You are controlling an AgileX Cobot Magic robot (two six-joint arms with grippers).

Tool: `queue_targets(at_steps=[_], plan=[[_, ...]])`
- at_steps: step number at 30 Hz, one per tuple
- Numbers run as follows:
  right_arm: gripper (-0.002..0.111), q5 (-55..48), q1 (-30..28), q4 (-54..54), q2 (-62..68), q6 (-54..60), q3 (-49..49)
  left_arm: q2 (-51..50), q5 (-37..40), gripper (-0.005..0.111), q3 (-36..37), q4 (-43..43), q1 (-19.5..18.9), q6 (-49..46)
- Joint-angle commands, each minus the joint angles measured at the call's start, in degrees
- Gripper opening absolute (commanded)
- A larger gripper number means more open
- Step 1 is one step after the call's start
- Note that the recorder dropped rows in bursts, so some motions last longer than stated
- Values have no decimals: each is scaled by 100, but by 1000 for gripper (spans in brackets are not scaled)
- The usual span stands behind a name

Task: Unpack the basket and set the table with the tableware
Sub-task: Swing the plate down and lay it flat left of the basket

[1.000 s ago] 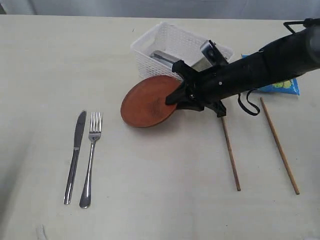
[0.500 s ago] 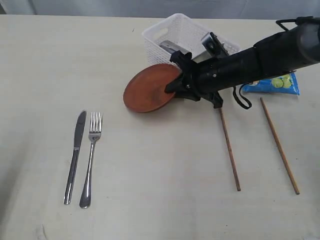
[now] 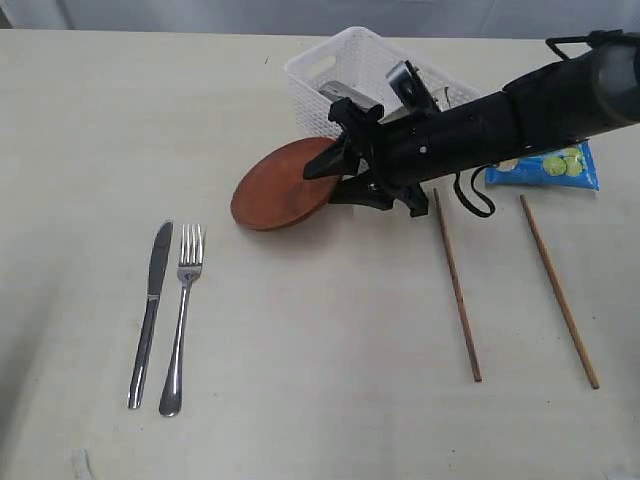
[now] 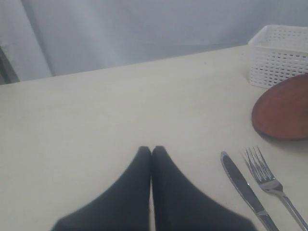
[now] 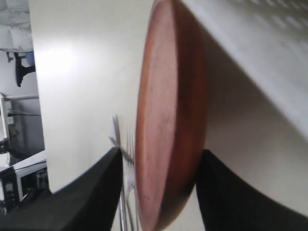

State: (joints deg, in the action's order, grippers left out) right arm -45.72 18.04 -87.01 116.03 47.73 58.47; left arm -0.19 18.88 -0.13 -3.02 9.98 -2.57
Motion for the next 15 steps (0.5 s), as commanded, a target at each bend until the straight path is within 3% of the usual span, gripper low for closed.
queue_targets(at_steps=[1, 15], plan=[[46, -926, 9, 0, -124, 40, 22, 19, -43, 0, 13, 10, -14, 2], [46, -295, -342, 615, -124, -550, 22, 19, -43, 0, 13, 10, -14, 2]])
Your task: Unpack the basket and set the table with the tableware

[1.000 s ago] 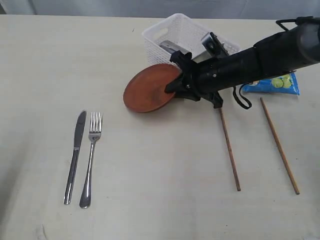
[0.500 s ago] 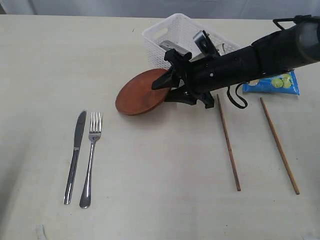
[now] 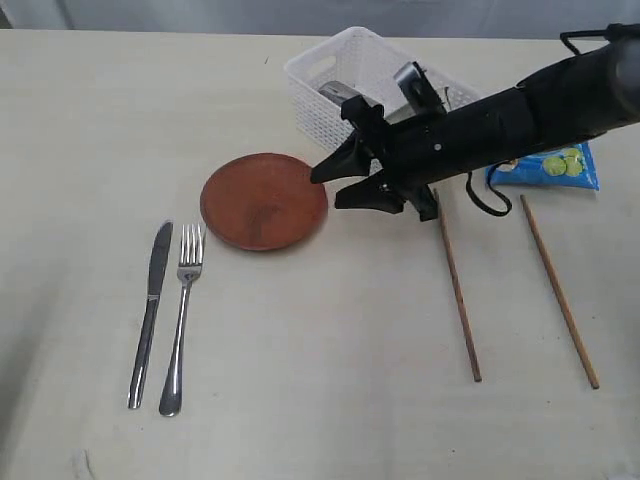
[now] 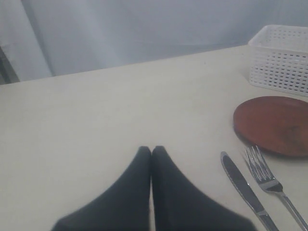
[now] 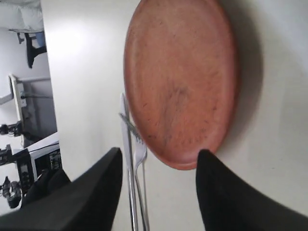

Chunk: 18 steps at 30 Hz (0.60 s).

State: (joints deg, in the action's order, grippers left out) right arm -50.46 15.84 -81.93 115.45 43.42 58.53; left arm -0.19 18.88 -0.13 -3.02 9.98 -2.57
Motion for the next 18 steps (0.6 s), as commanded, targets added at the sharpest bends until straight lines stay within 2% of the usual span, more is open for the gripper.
queue_targets(at_steps=[1, 5, 10, 12, 18], plan=[[46, 168, -142, 107, -66, -119, 16, 19, -43, 0, 13, 10, -14, 2], [44, -263, -52, 198, -66, -20, 136, 19, -43, 0, 13, 10, -14, 2], [10, -285, 584, 1655, -104, -234, 849, 19, -43, 0, 13, 10, -14, 2], [4, -20, 951, 2698, -115, -717, 1257, 19, -43, 0, 13, 10, -14, 2], [4, 356, 1919, 6442, 6, -3686, 2349, 19, -43, 0, 13, 10, -14, 2]])
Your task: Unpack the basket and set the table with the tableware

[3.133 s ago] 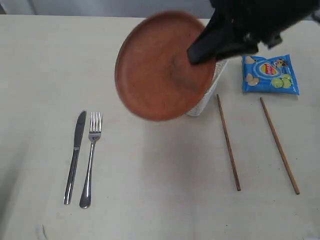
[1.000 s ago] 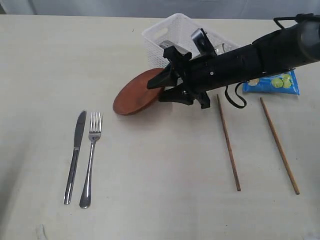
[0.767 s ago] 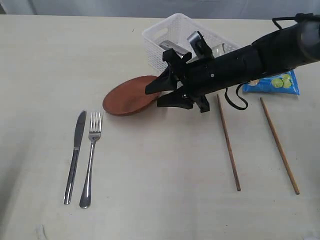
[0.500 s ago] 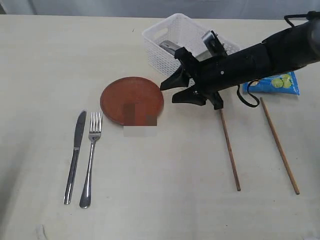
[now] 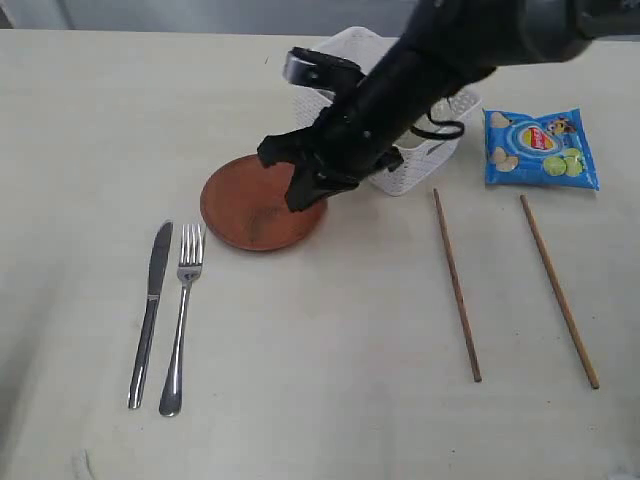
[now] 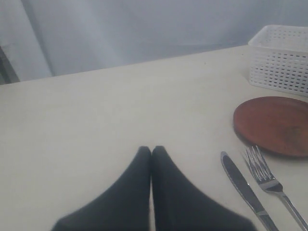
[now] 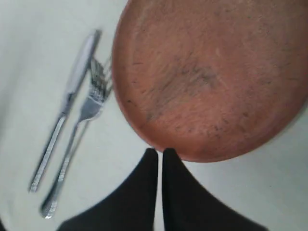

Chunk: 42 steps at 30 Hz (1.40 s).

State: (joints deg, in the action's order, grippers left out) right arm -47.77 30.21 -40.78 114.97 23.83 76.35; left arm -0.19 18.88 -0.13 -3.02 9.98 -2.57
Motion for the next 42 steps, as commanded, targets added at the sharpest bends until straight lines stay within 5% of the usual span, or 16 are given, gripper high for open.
queue_targets(at_steps=[1, 4, 11, 23, 42], plan=[[4, 38, 598, 2677, 85, -1974, 734, 19, -43, 0, 13, 10, -14, 2], [4, -15, 940, 3194, 293, -2383, 1154, 19, -43, 0, 13, 10, -14, 2], [4, -15, 1398, 2398, 948, -2383, 2370, 19, -43, 0, 13, 10, -14, 2], [4, -700, 1526, 2291, 2495, -2620, 4418, 19, -43, 0, 13, 10, -14, 2], [3, -1698, 1111, 2862, 2511, -2438, 4687, 19, -43, 0, 13, 10, -14, 2]])
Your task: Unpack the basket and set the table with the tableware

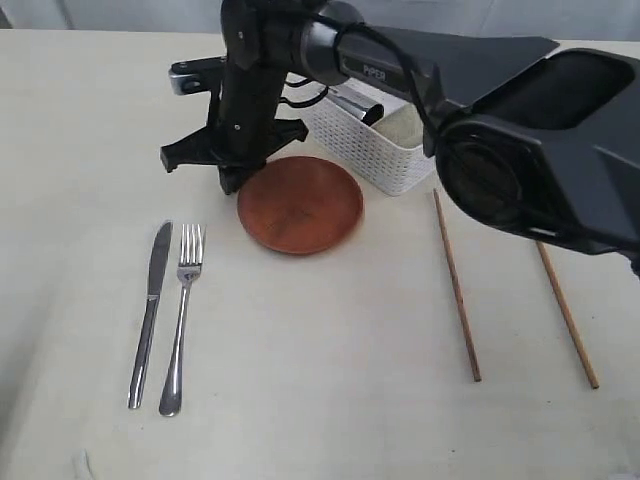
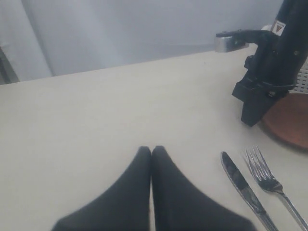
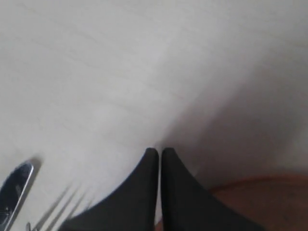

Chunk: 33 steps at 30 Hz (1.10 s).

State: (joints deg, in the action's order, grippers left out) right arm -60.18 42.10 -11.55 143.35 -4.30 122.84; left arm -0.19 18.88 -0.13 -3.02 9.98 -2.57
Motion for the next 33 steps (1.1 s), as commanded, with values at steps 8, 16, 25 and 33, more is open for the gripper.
queue_targets(at_steps=[8, 16, 25, 33], plan=[[1, 376, -136, -36, -2560, 309, -2402, 19, -43, 0, 13, 10, -14, 2], [1, 567, -206, 1274, -4179, -605, -5148, 19, -43, 0, 13, 10, -14, 2], [1, 1171, -329, 1155, -3438, -537, -5310, 19, -43, 0, 13, 10, -14, 2], [1, 1346, -404, 1049, -2681, -527, -4932, 19, -43, 0, 13, 10, -14, 2]])
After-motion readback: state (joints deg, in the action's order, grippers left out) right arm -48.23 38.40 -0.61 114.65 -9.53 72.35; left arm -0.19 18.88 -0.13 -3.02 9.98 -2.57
